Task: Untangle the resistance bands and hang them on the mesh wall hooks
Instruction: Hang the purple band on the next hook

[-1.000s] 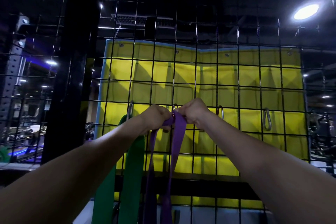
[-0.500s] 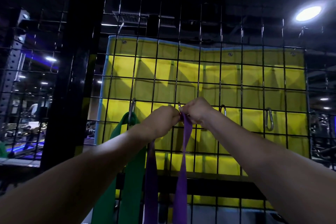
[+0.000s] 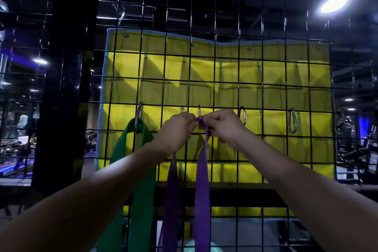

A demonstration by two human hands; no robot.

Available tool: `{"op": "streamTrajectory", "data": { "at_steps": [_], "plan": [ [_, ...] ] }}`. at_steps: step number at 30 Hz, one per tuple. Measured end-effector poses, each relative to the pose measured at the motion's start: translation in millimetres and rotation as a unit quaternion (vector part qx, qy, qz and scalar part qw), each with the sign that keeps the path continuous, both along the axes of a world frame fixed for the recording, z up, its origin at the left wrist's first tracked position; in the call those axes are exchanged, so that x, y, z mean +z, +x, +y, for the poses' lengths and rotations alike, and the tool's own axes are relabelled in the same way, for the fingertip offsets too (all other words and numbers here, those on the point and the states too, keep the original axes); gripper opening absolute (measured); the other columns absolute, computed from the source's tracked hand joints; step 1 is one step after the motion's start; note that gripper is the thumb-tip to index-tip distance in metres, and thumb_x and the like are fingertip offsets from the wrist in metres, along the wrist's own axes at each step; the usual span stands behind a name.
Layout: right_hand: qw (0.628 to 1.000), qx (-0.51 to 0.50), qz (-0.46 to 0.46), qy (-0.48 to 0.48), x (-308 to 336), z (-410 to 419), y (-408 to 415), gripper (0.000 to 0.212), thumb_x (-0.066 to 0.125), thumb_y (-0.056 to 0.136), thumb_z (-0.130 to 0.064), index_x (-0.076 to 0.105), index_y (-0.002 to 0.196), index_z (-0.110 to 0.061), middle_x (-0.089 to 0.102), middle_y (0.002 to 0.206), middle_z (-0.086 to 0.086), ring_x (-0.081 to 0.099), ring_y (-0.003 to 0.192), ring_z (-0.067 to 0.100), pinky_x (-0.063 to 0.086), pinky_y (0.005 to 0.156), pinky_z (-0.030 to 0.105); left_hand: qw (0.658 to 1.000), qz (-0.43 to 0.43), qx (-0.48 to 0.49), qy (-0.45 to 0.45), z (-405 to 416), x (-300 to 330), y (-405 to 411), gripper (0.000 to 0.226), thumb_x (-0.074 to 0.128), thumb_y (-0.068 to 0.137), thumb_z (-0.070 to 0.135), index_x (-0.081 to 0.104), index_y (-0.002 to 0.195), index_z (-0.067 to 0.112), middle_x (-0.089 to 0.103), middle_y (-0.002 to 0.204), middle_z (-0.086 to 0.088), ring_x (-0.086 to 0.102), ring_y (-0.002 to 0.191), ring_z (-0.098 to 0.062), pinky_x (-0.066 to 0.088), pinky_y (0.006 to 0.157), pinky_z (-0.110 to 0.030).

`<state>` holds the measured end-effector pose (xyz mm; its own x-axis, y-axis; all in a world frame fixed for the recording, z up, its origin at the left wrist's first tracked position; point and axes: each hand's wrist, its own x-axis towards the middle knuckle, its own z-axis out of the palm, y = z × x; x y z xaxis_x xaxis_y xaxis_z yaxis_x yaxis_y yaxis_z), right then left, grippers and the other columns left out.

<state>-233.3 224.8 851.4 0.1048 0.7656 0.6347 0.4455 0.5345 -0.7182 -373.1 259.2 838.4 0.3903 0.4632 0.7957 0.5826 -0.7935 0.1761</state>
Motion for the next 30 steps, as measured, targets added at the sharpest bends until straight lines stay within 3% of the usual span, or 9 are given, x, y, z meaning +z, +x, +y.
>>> {"op": "streamTrajectory", "data": {
  "at_steps": [4, 8, 12, 17, 19, 21, 23, 27, 30],
  "plan": [
    [0.992, 0.062, 0.110, -0.016, -12.8, 2.2, -4.7, 0.025, 0.046, 0.095, -0.001, 0.061, 0.108, 0.014, 0.061, 0.090, 0.024, 0.056, 0.071, 0.026, 0.051, 0.063, 0.027, 0.996, -0.068, -0.030, -0.040, 3.7, -8.4, 4.2, 0.021, 0.042, 0.098, 0.021, 0.060, 0.093, 0.011, 0.059, 0.082, -0.001, 0.061, 0.069, -0.014, 0.044, 0.057, -0.014],
    [0.995, 0.049, 0.091, 0.007, -15.0, 5.1, -4.0, 0.023, 0.048, 0.094, -0.001, 0.064, 0.108, 0.010, 0.066, 0.098, 0.025, 0.065, 0.082, 0.036, 0.060, 0.072, 0.033, 0.991, -0.114, -0.046, -0.059, -0.3, -12.2, 8.5, 0.015, 0.042, 0.098, 0.019, 0.056, 0.097, 0.014, 0.053, 0.070, 0.011, 0.058, 0.064, -0.008, 0.041, 0.049, -0.003],
    [1.000, -0.007, -0.012, 0.021, -9.9, 7.9, 1.9, 0.019, 0.054, 0.093, -0.007, 0.070, 0.100, -0.002, 0.070, 0.097, 0.018, 0.065, 0.096, 0.036, 0.052, 0.092, 0.052, 0.985, -0.126, -0.065, -0.096, 0.3, -7.6, 9.0, 0.018, 0.041, 0.098, 0.025, 0.050, 0.113, 0.020, 0.061, 0.085, 0.000, 0.065, 0.069, -0.014, 0.041, 0.045, -0.010],
    [0.997, -0.016, -0.067, 0.028, -5.6, 6.9, 6.8, 0.021, 0.057, 0.091, -0.008, 0.070, 0.106, -0.002, 0.070, 0.101, 0.018, 0.064, 0.102, 0.034, 0.050, 0.095, 0.048, 0.981, -0.156, -0.027, -0.117, 9.1, -5.9, 13.6, 0.025, 0.042, 0.096, 0.035, 0.056, 0.114, 0.024, 0.051, 0.111, -0.011, 0.061, 0.086, -0.024, 0.049, 0.066, -0.032],
    [0.993, -0.021, -0.109, 0.032, -3.9, 7.0, 7.2, 0.022, 0.059, 0.090, -0.008, 0.069, 0.109, -0.004, 0.071, 0.102, 0.018, 0.064, 0.102, 0.035, 0.050, 0.095, 0.049, 0.975, -0.194, -0.017, -0.104, 11.4, -4.6, 16.9, 0.023, 0.047, 0.095, 0.033, 0.063, 0.106, 0.021, 0.055, 0.108, -0.014, 0.061, 0.090, -0.028, 0.046, 0.069, -0.030],
    [0.989, -0.028, -0.140, 0.028, -0.2, 5.9, 8.2, 0.022, 0.061, 0.089, -0.010, 0.070, 0.108, -0.007, 0.072, 0.100, 0.015, 0.065, 0.099, 0.032, 0.052, 0.093, 0.047, 0.969, -0.224, -0.025, -0.098, 6.8, -4.3, 19.5, 0.020, 0.050, 0.094, 0.027, 0.068, 0.099, 0.018, 0.063, 0.097, -0.006, 0.062, 0.086, -0.021, 0.044, 0.065, -0.027],
    [0.986, -0.031, -0.162, 0.011, 6.5, 3.2, 11.3, 0.020, 0.063, 0.087, -0.013, 0.072, 0.104, -0.007, 0.072, 0.097, 0.015, 0.066, 0.093, 0.026, 0.055, 0.089, 0.041, 0.961, -0.255, -0.023, -0.105, -0.4, -6.3, 22.8, 0.020, 0.053, 0.093, 0.025, 0.069, 0.100, 0.017, 0.063, 0.089, 0.002, 0.060, 0.084, -0.016, 0.049, 0.072, -0.030],
    [0.994, -0.021, -0.102, -0.037, 26.6, 2.4, 12.8, 0.022, 0.060, 0.090, -0.017, 0.068, 0.097, 0.002, 0.064, 0.077, 0.013, 0.061, 0.068, 0.018, 0.054, 0.069, 0.027, 0.949, -0.290, -0.039, -0.117, -2.7, -7.3, 27.9, 0.014, 0.056, 0.092, 0.022, 0.068, 0.093, 0.016, 0.062, 0.084, 0.004, 0.059, 0.082, -0.015, 0.051, 0.079, -0.037],
    [0.996, -0.029, -0.057, -0.068, 33.7, 8.4, 0.6, 0.019, 0.060, 0.091, -0.017, 0.066, 0.091, 0.002, 0.060, 0.070, 0.009, 0.057, 0.060, 0.016, 0.052, 0.064, 0.027, 0.943, -0.302, -0.064, -0.125, 2.6, -6.9, 26.7, 0.010, 0.056, 0.092, 0.019, 0.064, 0.088, 0.016, 0.055, 0.077, 0.011, 0.056, 0.082, -0.013, 0.048, 0.076, -0.032]
  ]
}}
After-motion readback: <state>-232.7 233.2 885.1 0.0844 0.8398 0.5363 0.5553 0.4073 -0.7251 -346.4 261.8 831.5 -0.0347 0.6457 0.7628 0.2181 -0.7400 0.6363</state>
